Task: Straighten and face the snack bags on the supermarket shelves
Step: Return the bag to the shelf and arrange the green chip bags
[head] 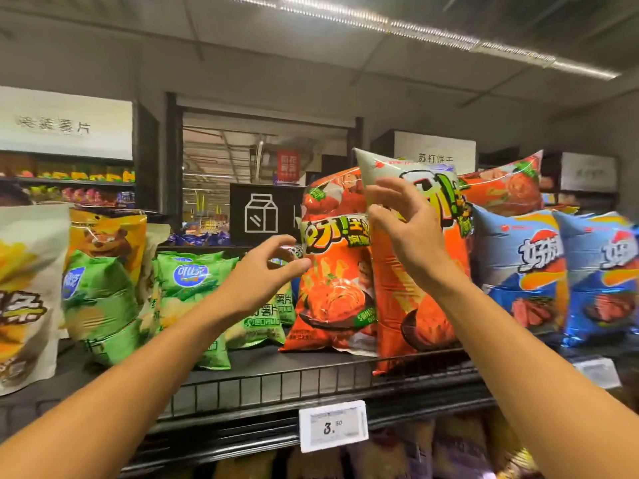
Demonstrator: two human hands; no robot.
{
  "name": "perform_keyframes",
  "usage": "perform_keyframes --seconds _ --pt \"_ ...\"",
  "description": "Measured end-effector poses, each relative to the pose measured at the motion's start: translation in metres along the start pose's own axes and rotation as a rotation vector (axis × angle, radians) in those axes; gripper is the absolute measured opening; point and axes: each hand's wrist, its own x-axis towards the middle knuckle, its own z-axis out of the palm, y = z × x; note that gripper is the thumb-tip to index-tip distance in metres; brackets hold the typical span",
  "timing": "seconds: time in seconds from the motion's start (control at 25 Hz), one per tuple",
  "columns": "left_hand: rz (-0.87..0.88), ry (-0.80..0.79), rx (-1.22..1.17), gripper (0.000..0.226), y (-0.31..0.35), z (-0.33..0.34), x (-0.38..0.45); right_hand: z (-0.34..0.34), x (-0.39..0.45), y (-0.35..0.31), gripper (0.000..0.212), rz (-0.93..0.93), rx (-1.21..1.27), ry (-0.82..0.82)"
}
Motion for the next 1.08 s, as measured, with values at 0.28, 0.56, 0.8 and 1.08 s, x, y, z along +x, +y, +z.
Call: perform_keyframes --seconds 0.28,0.56,0.8,1.08 --pt "-0.211 -0.254 -0.140 0.105 0.004 0.104 0.014 -0.100 -0.001 0.053 0.076 0.249 -0.130 0.251" --pt "-0.222 -0.340 -0.209 0.099 0.011 0.138 0.026 -0.137 -0.019 0.112 0.133 0.642 0.127 -0.094" --pt "-0.175 -0.330 -0.130 0.142 0.003 0.159 0.021 -0.150 -0.029 0.133 0.132 0.717 0.319 -0.348" --pt "-0.070 -0.241 -0.135 0.109 -0.006 0.168 0.014 -0.143 -0.048 0.147 0.129 0.611 0.280 -0.330"
